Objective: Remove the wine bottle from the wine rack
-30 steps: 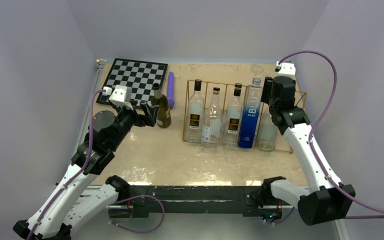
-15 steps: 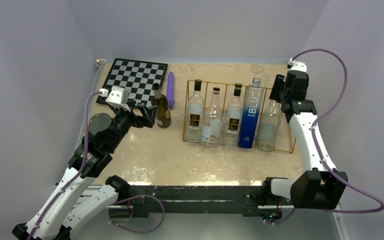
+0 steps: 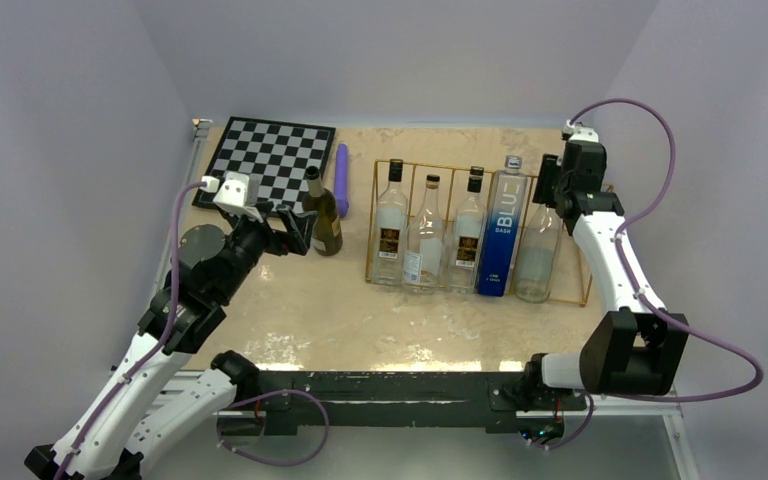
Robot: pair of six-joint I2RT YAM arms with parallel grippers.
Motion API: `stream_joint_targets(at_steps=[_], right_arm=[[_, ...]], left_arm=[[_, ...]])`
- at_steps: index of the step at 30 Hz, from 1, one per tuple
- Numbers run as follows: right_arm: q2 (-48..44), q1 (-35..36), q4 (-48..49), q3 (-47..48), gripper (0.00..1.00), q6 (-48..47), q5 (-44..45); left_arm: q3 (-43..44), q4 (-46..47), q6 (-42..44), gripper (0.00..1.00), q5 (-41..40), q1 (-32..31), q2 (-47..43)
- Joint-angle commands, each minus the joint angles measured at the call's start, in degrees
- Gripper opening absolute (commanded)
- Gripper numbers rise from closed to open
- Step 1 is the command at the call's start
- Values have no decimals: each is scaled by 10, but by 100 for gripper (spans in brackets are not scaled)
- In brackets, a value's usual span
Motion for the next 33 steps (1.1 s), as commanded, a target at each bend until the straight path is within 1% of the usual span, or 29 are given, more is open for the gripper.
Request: stream_joint_targets(at_steps=[1,4,11,23,32,33], right_arm=[[4,-5,21,22,47,-16,-6],[-2,-5,22,21,29,-21,7],[-59,-5,15,18,0,-33,36],[-164,-3,-17,16,0,-26,36],[-226,26,-61,35,0,-46,118],[-232,40,-64,38,0,-47,124]], left_arm=[[18,15,-9,99,2,-1,-4],[18,15,-7,99,-5,-1,-5],[18,13,-2,99,-20,-1,-12],[10,22,-2,99,-16,-1,-22],[11,23,-1,99,-14,0,-31],[9,24,-1,99,-14,0,-32]])
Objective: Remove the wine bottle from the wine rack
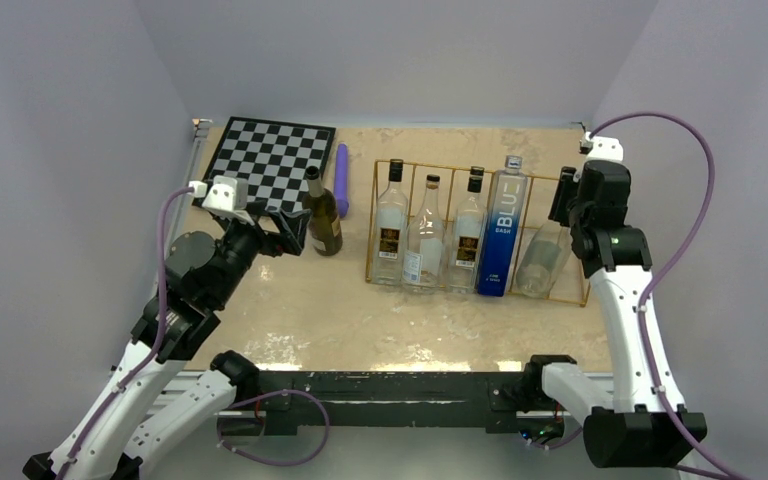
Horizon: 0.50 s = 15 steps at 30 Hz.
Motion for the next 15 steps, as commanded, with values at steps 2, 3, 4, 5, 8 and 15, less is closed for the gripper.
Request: stream_joint_targets(at_steps=[2,3,4,5,8,15], right_arm=[[-51,25,43,48,0,-37,88],[-55,29,37,52,0,-50,94],[-59,36,32,55,0,-58,104],[-63,43,29,58,0,-62,113],[-78,66,19,67,0,-69,121],[-124,97,-8,86,0,-66,26]], left_arm=[[10,20,0,99,1,-1,-7],[9,20,0,99,2,-1,-7],[10,20,0,99,2,0,-7],[10,20,0,99,2,-1,-7],[10,20,0,99,2,-1,-7],[9,21,2,99,-2,-1,-12]])
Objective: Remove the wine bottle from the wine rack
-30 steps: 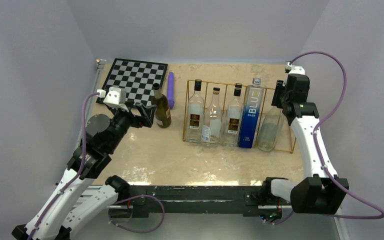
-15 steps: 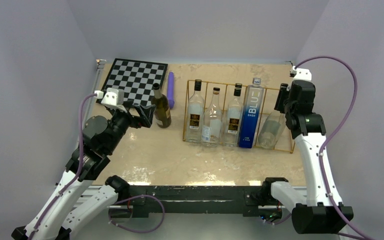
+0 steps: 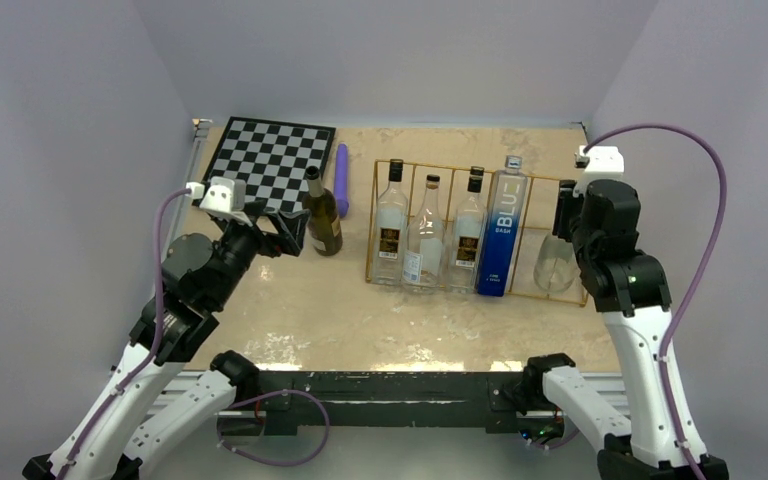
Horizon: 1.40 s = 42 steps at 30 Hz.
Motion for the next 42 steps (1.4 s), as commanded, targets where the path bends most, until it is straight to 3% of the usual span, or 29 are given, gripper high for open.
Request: stream_joint_targets(at_steps=[1,12,20,25,30,34,42], right_arm=[[-53,19,67,56,0,-13,-68],[-87,109,153,41,0,38,-300],[-42,213,146,80,0,45,-261],[-25,244,175,84,0,73,-304],[10,287,250,71,0,121,-373],[67,365,306,71,0,98,-348],[206,437,424,127,0,79,-361]], left_arm=[[8,22,2,99,-2,-1,-9],[-5,31,6,99,-31,-1,-36],[-15,35,11,99,-67,-1,-57],[-15,30,11,98,-94,0,-69],[-27,38,14,98,-149,0,-102],[-34,42,19,98,-181,1,-129],[-54,56,19,98,-240,3,-173]])
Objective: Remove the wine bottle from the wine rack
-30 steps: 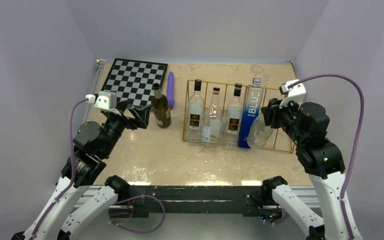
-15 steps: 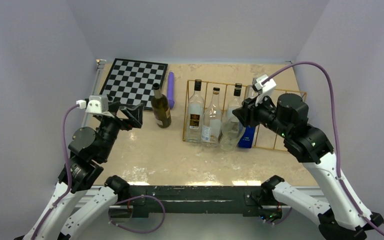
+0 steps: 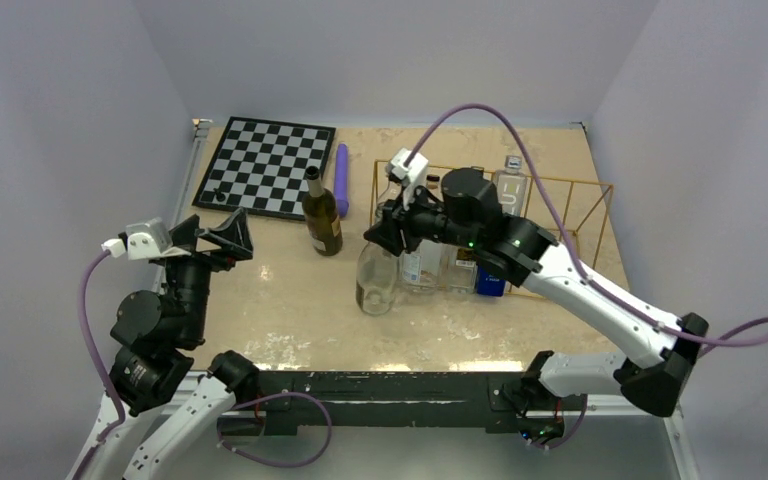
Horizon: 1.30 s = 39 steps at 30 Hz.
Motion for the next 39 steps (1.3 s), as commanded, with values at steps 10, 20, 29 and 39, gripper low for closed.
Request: stream_joint_targets(at_steps=[10,20,29,39], right_arm=[[158,86,288,129,0,-120,-14],[247,92,306,186,0,-134,-20],[271,93,308,179,0,-135,-20],[305,93,322,218,0,-122,-20]], left_arm=[[-11,27,1,98,-45,4,-19],[-9,25,-2,98,-46,4,-16],[-8,23,-5,98,-38,9,-5],[-12,32,-1,99,-17,14,-21]])
